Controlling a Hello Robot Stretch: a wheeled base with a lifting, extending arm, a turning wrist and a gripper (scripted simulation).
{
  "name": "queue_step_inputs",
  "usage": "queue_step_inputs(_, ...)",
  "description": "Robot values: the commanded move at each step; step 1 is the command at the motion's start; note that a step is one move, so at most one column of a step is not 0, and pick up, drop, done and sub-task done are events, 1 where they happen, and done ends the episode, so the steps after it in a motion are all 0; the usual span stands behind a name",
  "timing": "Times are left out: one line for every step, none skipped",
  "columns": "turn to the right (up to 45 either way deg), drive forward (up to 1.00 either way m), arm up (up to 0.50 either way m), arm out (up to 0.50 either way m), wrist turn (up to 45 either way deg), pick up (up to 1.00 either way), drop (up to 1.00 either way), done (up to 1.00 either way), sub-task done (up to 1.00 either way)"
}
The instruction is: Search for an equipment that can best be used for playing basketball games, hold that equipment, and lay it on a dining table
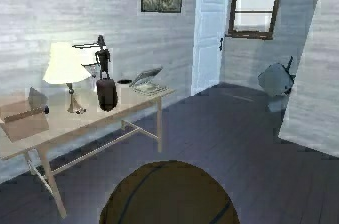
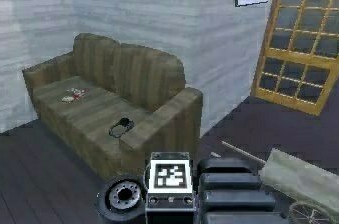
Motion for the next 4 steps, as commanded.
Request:
queue_step_inputs(0.0,1.0,0.0,0.0,0.0,0.0,0.0,0.0,0.0)
queue_step_inputs(9.0,0.0,0.0,0.0,0.0,0.0,0.0,0.0,0.0)
queue_step_inputs(-18.0,0.0,0.0,0.0,0.0,0.0,0.0,0.0,0.0)
queue_step_inputs(15.0,0.0,0.0,0.0,0.0,0.0,0.0,0.0,0.0)
